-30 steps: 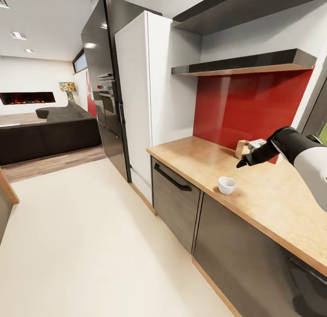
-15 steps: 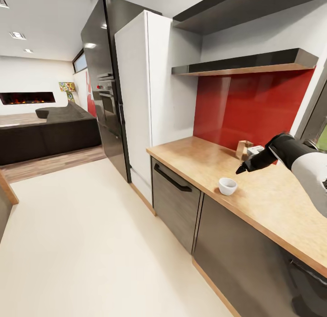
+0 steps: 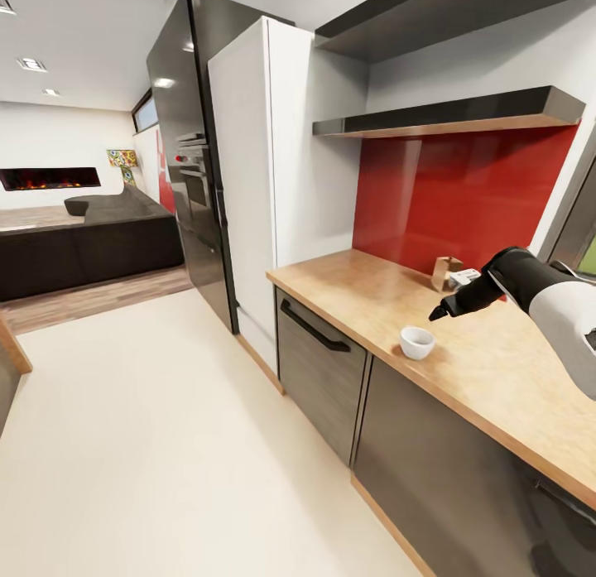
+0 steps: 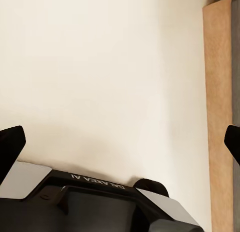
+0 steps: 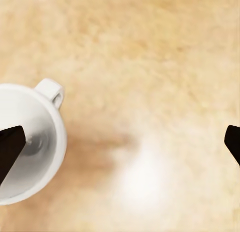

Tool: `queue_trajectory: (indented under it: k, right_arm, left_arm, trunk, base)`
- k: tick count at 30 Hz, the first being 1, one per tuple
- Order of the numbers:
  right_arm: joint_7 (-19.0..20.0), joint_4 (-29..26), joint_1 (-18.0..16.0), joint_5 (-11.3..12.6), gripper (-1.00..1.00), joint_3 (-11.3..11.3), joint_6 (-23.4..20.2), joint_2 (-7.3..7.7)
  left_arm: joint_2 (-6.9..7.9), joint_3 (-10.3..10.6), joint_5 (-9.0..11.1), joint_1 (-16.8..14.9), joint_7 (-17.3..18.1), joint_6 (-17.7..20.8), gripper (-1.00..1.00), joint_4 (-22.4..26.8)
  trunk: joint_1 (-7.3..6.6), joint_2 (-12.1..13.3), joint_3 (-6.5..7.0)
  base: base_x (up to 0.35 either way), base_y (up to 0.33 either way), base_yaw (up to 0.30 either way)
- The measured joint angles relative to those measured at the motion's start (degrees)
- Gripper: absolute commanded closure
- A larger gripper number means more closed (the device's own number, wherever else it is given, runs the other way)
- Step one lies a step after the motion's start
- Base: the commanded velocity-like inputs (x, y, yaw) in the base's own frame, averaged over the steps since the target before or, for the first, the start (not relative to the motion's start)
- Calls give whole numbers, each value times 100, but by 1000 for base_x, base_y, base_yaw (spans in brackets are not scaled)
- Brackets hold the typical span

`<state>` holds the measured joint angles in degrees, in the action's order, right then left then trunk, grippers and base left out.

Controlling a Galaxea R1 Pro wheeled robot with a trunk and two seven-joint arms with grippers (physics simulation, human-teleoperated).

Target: Set up a coffee station on the kitchen countertop: keep the coffee maker on the countertop, move the bottle of coffee from the kitchen shelf to the counter next to the coffee maker, place a paper coffee filter on top of the coffee maker, put the saucer next to the coffee maker with the coffee cup on the saucer, and place the electric kettle next to the coffee maker.

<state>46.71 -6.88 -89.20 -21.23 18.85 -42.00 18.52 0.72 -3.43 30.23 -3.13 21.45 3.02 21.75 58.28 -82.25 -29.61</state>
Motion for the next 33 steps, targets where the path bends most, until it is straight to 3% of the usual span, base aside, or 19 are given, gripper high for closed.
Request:
queue_trajectory:
  k: [11, 15, 33]
  right_arm:
    - [-1, 22, 36, -4, -100, -3, 12, -3]
    - [2, 29, 84, -9, -100, -4, 203, -16]
    - [2, 30, 89, -8, -100, -3, 232, -81]
  left_arm:
    - [0, 0, -1, 0, 0, 0, -100, 4]
    - [-3, 3, 0, 0, 10, 1, -100, 6]
    - [-9, 9, -4, 0, 9, 8, -100, 6]
  trunk:
    - [1, 0, 0]
    - [1, 0, 0]
    - [154, -279, -125]
  base:
    - [14, 0, 0]
    - [0, 0, 0]
    - [0, 0, 0]
